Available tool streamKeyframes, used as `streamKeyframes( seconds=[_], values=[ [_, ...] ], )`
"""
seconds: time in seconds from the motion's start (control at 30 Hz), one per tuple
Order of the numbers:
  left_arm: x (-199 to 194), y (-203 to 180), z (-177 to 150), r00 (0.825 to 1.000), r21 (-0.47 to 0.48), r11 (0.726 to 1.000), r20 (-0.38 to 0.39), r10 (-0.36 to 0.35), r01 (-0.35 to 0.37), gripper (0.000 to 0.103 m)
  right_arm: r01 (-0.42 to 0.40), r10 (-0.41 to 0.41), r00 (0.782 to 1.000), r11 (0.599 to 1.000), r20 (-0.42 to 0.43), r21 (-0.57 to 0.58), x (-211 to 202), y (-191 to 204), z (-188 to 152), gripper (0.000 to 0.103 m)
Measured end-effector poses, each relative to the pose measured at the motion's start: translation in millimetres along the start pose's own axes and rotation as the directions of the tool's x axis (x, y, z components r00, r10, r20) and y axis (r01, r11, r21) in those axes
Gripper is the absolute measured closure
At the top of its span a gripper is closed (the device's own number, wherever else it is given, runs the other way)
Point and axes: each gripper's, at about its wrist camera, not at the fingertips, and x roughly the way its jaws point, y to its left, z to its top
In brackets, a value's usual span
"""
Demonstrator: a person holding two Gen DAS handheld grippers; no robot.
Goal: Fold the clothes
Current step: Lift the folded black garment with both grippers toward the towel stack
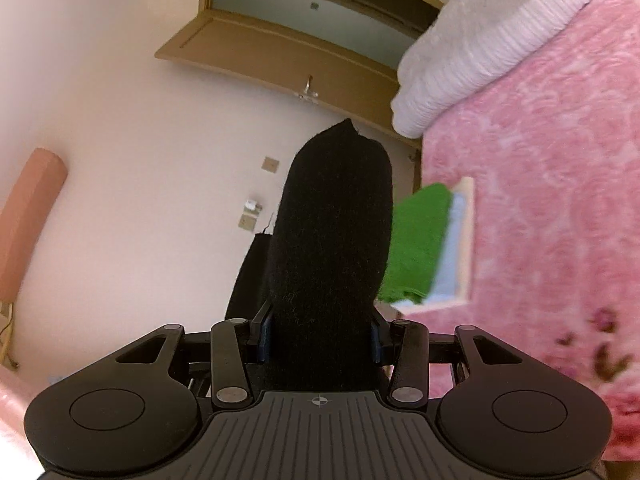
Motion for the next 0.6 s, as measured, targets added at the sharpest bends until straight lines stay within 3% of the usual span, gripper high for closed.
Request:
streamKeyframes(
  seconds=[0.23, 0.6],
  values=[
    [-15, 30, 77, 0.999, 0.044, 0.998, 0.022, -0.042, 0.041, 0.073, 0.012, -0.010, 0.999, 0.999, 0.049, -0.044, 69, 45, 9, 0.060],
    [-4, 40, 164, 0.996, 0.122, 0.992, 0.081, -0.047, 0.037, 0.073, -0.019, 0.029, 0.994, 0.995, 0.102, -0.097, 153, 64, 49, 0.060]
  ],
)
